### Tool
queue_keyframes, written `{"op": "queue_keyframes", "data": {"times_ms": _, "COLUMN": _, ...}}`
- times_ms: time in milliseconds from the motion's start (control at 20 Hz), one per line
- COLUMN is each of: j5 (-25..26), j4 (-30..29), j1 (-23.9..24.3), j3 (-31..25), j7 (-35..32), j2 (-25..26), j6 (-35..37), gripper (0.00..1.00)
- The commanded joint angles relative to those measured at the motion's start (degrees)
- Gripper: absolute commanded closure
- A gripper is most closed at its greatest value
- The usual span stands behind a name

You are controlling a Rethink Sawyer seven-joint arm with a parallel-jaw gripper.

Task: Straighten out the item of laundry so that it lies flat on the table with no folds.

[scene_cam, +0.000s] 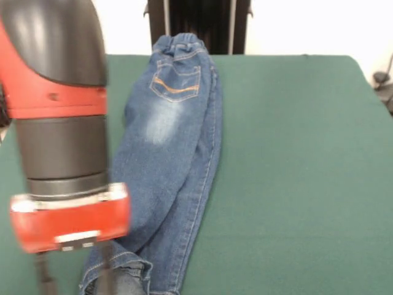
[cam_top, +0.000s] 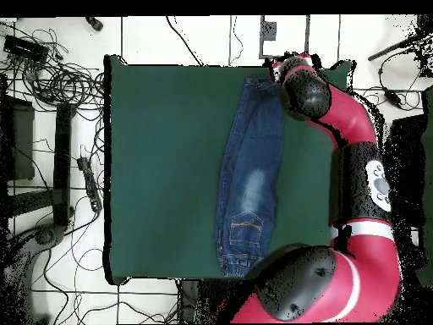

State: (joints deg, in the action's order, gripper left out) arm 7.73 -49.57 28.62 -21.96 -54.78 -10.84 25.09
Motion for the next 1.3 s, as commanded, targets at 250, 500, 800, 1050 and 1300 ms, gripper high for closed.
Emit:
{"op": "queue_keyframes", "data": {"times_ms": 250, "j5": 4.4, "j4": 12.0, "j1": -13.7, "j3": 8.6, "j7": -5.7, "j2": 4.6, "j6": 35.6, "gripper": 0.00}}
{"op": "queue_keyframes", "data": {"times_ms": 500, "j5": 5.6, "j4": 16.6, "j1": -14.6, "j3": 7.9, "j7": -6.7, "j2": 5.9, "j6": 39.3, "gripper": 0.00}}
{"op": "queue_keyframes", "data": {"times_ms": 800, "j5": 6.3, "j4": 22.2, "j1": -15.9, "j3": 7.0, "j7": -7.3, "j2": 7.5, "j6": 43.3, "gripper": 0.00}}
{"op": "queue_keyframes", "data": {"times_ms": 1050, "j5": 6.6, "j4": 18.8, "j1": -15.9, "j3": 8.2, "j7": -5.7, "j2": 6.2, "j6": 41.7, "gripper": 0.00}}
{"op": "queue_keyframes", "data": {"times_ms": 1300, "j5": 6.2, "j4": 8.5, "j1": -14.2, "j3": 9.6, "j7": -4.1, "j2": 2.3, "j6": 35.7, "gripper": 0.00}}
